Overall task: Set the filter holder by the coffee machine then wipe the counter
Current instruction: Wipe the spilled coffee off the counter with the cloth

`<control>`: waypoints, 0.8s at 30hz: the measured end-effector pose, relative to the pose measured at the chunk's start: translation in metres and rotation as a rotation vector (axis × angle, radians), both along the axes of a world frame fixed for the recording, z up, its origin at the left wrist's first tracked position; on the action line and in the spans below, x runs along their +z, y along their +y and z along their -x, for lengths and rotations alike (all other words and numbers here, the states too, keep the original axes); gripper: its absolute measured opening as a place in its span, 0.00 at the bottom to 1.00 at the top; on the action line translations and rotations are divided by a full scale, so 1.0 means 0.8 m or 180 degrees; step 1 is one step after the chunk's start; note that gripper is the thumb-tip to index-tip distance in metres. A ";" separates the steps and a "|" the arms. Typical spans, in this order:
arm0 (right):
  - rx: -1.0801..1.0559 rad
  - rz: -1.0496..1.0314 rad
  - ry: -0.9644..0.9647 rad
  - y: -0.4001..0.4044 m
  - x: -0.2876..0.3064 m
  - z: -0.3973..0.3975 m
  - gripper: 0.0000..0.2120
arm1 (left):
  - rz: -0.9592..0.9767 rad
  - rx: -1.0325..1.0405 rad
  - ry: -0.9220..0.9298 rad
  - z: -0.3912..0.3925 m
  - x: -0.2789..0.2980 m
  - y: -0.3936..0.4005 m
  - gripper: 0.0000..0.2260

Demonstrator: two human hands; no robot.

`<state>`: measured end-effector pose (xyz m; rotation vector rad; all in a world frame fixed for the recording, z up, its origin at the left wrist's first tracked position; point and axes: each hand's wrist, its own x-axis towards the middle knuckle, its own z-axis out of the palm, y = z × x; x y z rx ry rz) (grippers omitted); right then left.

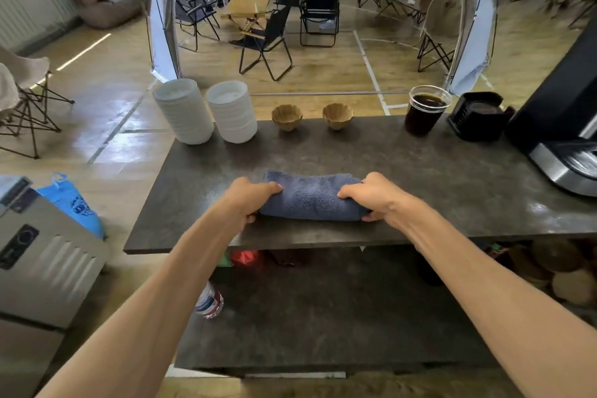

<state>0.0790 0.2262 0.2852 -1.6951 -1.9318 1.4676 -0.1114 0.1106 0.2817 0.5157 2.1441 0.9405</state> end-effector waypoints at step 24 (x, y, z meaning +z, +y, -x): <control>0.0350 0.0792 -0.1207 -0.093 -0.344 -0.120 0.30 | 0.0739 0.0427 -0.1106 -0.125 -0.356 -0.102 0.11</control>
